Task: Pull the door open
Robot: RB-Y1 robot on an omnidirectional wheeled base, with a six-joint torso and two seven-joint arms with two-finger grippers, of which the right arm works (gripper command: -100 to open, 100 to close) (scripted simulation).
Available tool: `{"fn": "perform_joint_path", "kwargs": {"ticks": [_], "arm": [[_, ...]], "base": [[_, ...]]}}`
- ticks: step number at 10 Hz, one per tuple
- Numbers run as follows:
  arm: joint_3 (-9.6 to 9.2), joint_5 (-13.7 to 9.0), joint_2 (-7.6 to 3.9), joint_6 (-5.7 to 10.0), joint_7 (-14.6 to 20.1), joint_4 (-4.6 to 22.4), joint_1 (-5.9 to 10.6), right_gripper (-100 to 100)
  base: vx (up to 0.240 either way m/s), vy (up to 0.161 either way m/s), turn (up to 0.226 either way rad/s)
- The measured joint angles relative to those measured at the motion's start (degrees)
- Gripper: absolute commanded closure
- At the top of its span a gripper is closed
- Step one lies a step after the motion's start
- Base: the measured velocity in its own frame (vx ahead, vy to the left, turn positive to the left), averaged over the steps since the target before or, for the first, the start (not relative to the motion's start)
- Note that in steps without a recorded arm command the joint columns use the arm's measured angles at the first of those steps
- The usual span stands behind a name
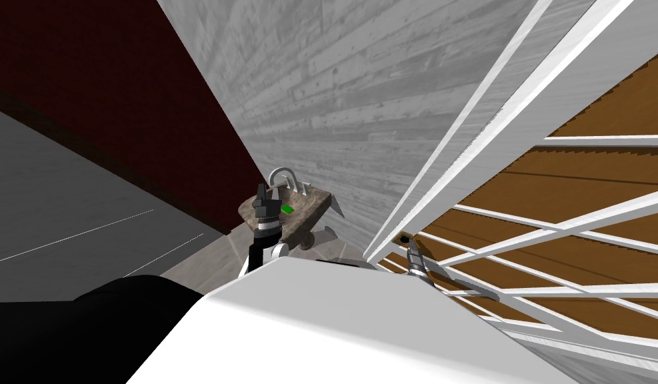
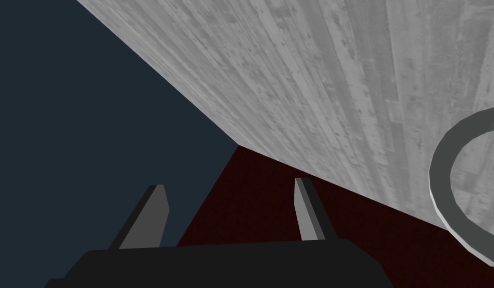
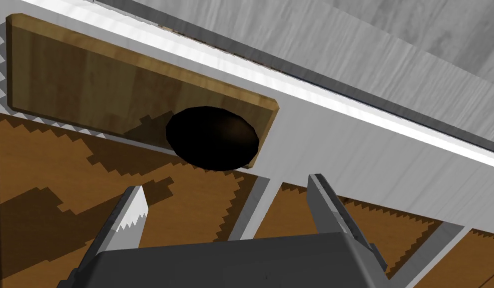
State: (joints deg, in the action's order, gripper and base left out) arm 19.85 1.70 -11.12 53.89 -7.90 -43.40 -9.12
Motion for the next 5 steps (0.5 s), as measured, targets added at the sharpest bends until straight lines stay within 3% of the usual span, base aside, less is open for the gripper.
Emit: {"fn": "perform_joint_path", "kwargs": {"ticks": [5], "arm": [[1.19, 2.1, -0.11, 0.46, -7.3, 0.2, -0.36, -100]], "base": [[-0.007, 0.029, -0.027]]}}
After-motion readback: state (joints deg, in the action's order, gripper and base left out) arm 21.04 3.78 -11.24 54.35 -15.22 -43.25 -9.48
